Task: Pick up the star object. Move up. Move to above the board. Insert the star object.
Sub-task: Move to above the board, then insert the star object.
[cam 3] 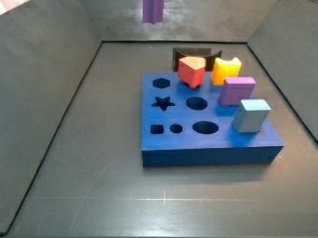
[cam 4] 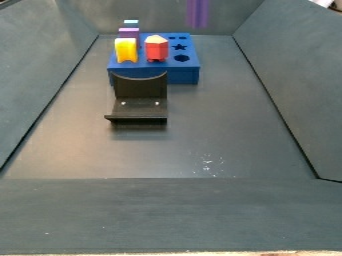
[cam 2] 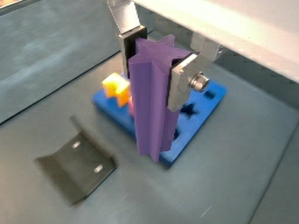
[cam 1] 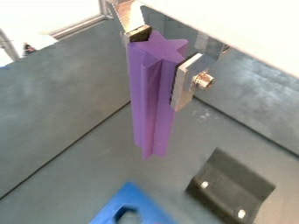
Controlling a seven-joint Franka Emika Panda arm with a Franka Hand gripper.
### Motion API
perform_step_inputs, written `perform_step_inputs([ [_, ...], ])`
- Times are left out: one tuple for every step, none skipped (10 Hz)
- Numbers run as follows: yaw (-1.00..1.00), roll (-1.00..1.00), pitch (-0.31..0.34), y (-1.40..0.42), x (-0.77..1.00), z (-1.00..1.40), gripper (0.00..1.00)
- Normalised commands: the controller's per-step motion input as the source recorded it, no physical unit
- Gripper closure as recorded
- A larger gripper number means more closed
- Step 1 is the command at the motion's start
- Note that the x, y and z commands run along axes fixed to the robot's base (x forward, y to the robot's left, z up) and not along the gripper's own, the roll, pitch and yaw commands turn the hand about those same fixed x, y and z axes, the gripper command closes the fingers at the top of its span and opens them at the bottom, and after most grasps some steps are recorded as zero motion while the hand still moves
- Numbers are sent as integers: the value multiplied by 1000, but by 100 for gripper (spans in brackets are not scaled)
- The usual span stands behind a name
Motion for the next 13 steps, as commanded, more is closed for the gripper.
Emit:
perform_step_inputs([
  [-38,-48,64,-1000,7,255,100],
  [-18,-38,56,-1000,9,258,100],
  [-9,-4,56,-1000,13,267,100],
  [2,-15,63,-1000,20,268,100],
  [-2,-4,83,-1000,39,278,100],
  [3,-10,93,-1000,58,281,100],
  [5,4,118,-651,74,184,100],
  [9,0,125,-405,81,117,100],
  [6,3,122,-210,64,74,100],
  [0,0,0,0,17,0,100],
  [0,13,10,0,0,0,100],
  [-77,0,0,0,214,-800,100],
  [-189,30,0,0,426,-1000,100],
])
